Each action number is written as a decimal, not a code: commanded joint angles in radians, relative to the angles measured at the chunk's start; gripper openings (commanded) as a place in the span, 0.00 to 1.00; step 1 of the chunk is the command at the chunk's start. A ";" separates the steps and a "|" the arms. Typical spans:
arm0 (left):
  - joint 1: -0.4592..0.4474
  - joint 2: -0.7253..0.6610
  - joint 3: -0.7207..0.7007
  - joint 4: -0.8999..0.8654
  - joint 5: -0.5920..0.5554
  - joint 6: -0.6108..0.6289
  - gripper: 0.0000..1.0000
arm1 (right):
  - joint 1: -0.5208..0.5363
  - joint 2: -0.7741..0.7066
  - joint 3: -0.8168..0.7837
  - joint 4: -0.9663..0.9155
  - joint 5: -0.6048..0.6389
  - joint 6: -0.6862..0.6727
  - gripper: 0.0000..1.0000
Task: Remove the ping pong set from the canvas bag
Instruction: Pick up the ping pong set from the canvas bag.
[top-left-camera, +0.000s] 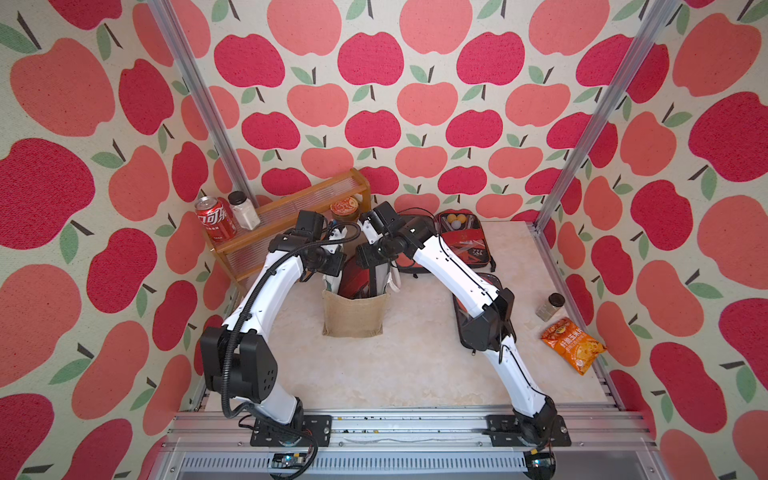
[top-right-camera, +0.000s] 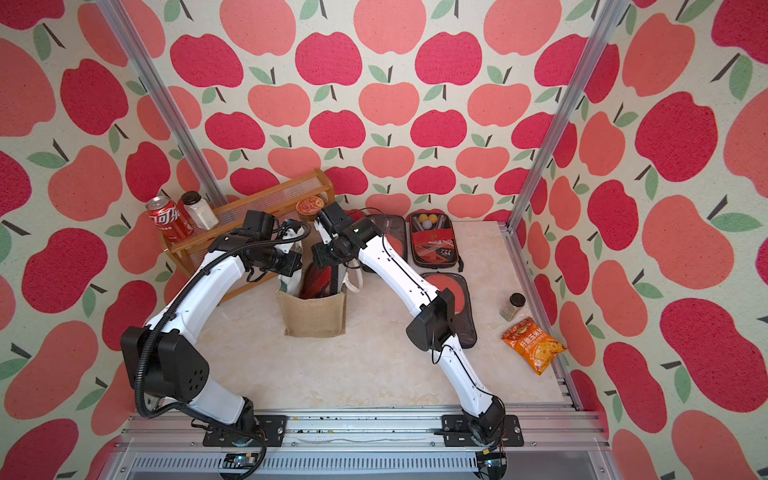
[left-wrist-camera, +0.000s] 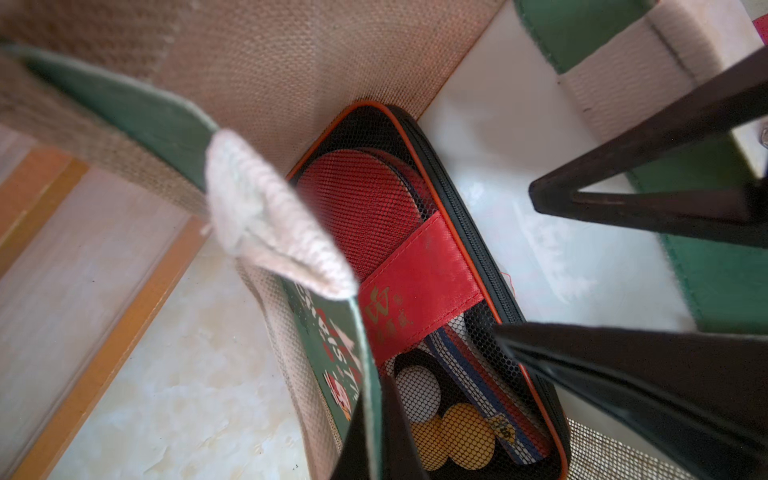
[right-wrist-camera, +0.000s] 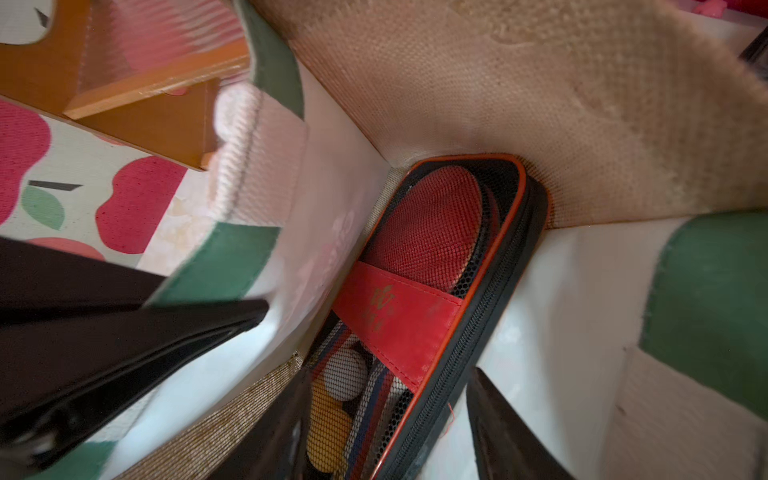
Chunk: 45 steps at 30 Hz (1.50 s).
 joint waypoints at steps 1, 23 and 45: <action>-0.008 0.017 0.015 -0.011 0.017 0.003 0.00 | 0.000 0.034 0.026 -0.074 0.069 0.007 0.65; -0.022 0.043 0.000 -0.001 0.023 0.001 0.00 | -0.045 0.205 0.030 -0.094 0.022 0.050 0.74; -0.008 0.046 -0.015 0.013 -0.005 0.003 0.00 | -0.052 0.061 -0.175 0.161 -0.124 0.102 0.15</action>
